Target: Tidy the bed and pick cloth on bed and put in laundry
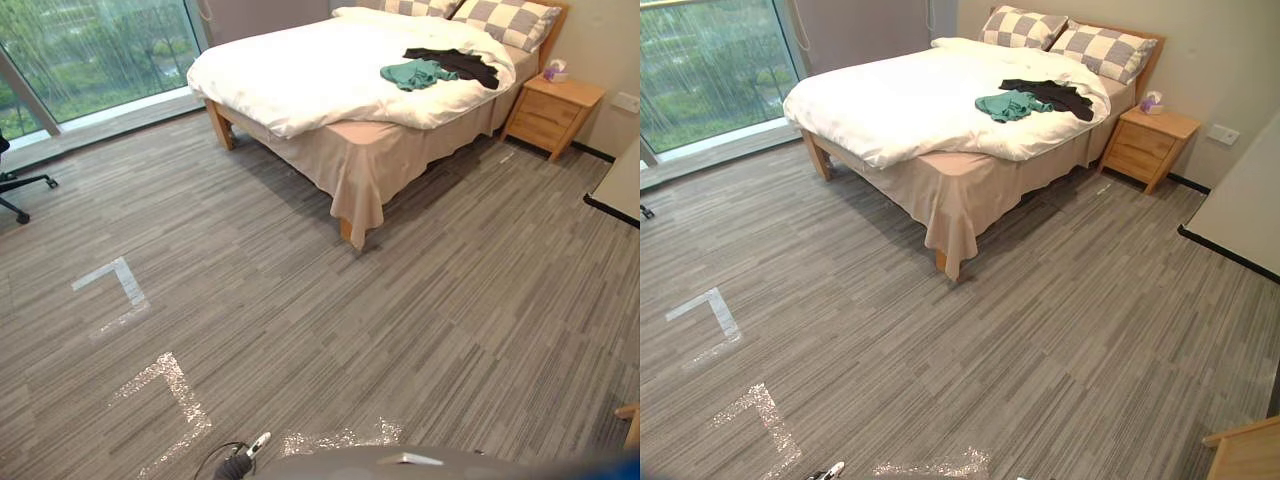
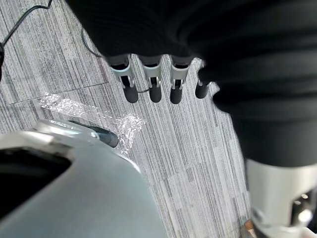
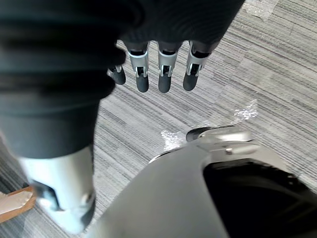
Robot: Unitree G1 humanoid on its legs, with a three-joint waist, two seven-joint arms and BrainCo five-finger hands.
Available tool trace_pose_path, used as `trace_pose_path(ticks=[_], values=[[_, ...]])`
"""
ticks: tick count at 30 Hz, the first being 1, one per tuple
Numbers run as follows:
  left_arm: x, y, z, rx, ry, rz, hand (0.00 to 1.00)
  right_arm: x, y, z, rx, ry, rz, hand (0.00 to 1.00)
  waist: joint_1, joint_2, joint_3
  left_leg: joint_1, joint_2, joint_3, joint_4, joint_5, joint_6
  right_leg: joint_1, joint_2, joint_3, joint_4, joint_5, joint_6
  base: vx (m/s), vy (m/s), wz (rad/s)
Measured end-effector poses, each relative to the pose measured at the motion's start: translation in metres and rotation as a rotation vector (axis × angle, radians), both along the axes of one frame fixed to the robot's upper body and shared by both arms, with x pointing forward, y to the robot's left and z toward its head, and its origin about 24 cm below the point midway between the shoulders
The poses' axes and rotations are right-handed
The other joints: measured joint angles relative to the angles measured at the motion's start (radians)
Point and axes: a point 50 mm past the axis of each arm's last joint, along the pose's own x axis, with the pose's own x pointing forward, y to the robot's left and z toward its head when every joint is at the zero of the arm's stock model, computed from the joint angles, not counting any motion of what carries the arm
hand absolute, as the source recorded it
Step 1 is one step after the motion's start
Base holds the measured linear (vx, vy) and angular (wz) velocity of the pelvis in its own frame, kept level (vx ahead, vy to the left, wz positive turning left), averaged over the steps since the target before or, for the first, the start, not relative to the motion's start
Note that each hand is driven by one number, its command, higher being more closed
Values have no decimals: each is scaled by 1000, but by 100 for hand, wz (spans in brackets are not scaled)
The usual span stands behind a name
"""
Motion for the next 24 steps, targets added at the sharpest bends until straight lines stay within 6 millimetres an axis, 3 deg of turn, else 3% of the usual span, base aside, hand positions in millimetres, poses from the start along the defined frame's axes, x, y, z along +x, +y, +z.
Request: trace_pose_path(ticks=[7, 14, 24], values=[[4, -1, 1, -14, -23, -17, 0, 6, 0, 0, 2, -15, -13, 0, 0, 3, 7, 36, -1, 0, -42, 15, -24, 31, 1, -21, -32, 15, 26, 83, 10, 3], [22, -6, 2, -29, -76, -71, 0, 7, 0, 0, 1, -19, -15, 0, -1, 6, 10, 36, -1, 2, -46, 19, -23, 29, 0, -23, -32, 15, 26, -39, -10, -2], [27, -7, 3, -18, -74, -138, 0, 7, 0, 1, -10, -23, -15, 0, -2, 1, 22, 46, -1, 9, -77, 39, -14, 29, 3, -25, -50, 19, 11, -74, -14, -1]])
